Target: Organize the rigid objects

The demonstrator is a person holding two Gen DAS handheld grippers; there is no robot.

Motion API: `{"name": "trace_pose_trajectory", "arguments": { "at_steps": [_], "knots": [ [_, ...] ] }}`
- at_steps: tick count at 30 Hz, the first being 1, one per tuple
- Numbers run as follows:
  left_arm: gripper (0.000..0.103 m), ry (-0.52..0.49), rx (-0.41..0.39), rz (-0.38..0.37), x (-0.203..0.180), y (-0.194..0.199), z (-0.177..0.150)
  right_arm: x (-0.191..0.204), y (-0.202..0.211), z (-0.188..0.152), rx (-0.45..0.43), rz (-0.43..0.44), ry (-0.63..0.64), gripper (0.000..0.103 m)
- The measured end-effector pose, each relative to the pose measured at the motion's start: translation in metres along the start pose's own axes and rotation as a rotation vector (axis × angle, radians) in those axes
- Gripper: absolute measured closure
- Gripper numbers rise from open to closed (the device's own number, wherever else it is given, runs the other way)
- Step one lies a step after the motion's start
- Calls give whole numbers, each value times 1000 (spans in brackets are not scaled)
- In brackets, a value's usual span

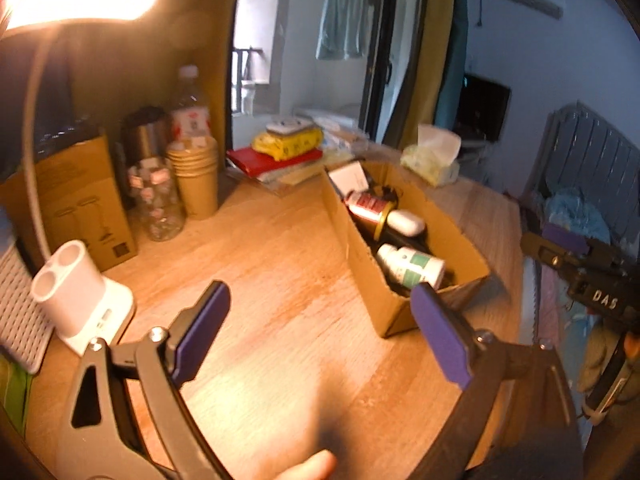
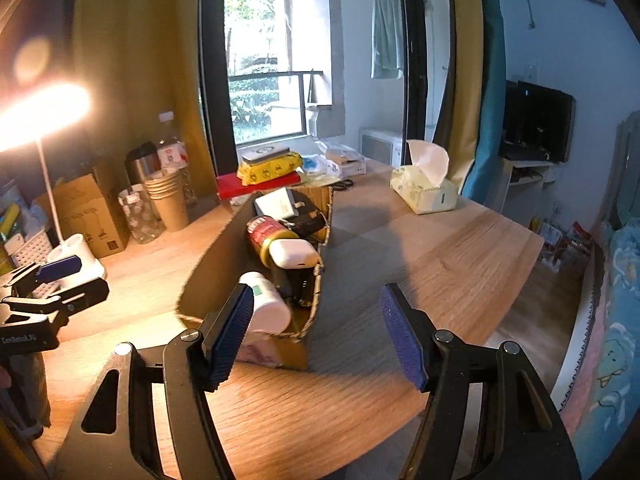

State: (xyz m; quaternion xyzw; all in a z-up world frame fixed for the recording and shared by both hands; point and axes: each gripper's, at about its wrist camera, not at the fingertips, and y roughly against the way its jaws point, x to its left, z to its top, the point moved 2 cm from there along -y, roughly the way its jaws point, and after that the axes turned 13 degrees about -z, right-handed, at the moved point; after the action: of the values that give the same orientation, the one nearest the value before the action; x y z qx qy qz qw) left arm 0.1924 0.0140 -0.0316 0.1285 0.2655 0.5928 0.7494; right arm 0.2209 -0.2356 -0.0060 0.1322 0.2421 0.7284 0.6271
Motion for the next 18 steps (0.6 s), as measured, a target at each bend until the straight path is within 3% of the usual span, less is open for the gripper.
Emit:
{"name": "trace_pose_trajectory", "arguments": {
  "at_steps": [14,18],
  "knots": [
    [6,-107,-142,-39,-46,96,-7,28,88,-8,-74,-15,26,34],
    [6,-141,-193,-20,-56,123,-19,31,117,-6,-122,-18,38,34]
  ]
}}
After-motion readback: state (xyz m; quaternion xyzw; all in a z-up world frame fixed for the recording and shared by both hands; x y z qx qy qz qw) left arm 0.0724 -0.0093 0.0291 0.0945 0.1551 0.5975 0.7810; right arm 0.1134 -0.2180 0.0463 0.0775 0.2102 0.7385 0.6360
